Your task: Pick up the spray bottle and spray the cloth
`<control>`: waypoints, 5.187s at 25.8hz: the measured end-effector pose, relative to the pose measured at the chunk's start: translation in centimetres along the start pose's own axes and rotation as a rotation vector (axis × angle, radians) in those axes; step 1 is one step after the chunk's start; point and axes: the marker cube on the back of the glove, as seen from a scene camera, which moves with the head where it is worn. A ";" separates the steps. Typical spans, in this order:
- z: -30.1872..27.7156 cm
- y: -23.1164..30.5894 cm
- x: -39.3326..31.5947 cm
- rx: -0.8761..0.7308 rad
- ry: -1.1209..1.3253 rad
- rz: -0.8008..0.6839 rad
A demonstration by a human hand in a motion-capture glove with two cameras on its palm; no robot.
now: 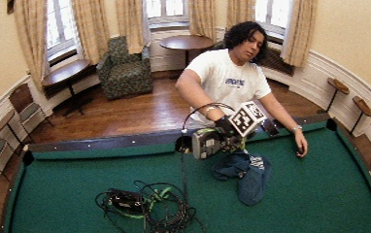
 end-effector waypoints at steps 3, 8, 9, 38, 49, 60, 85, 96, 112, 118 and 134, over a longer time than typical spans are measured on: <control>0.8 -1.2 -1.9 -0.057 0.043 -0.022; 2.0 -2.1 -3.1 -0.112 0.087 -0.053; 2.2 -2.2 -3.2 -0.120 0.098 -0.056; -3.6 0.6 -0.8 0.296 -0.575 -0.089; -8.1 4.2 -2.7 0.668 -1.281 -0.342; -10.5 0.2 -11.0 0.749 -1.452 -0.450; -6.3 -14.0 -23.3 0.701 -1.595 -0.323; -8.6 -19.1 -23.9 0.727 -1.601 -0.276; -8.4 -19.7 -24.3 0.421 -1.654 -0.472; -7.8 -19.2 -23.9 0.354 -1.655 -0.499; -3.4 -14.2 -17.6 0.343 -1.224 -0.356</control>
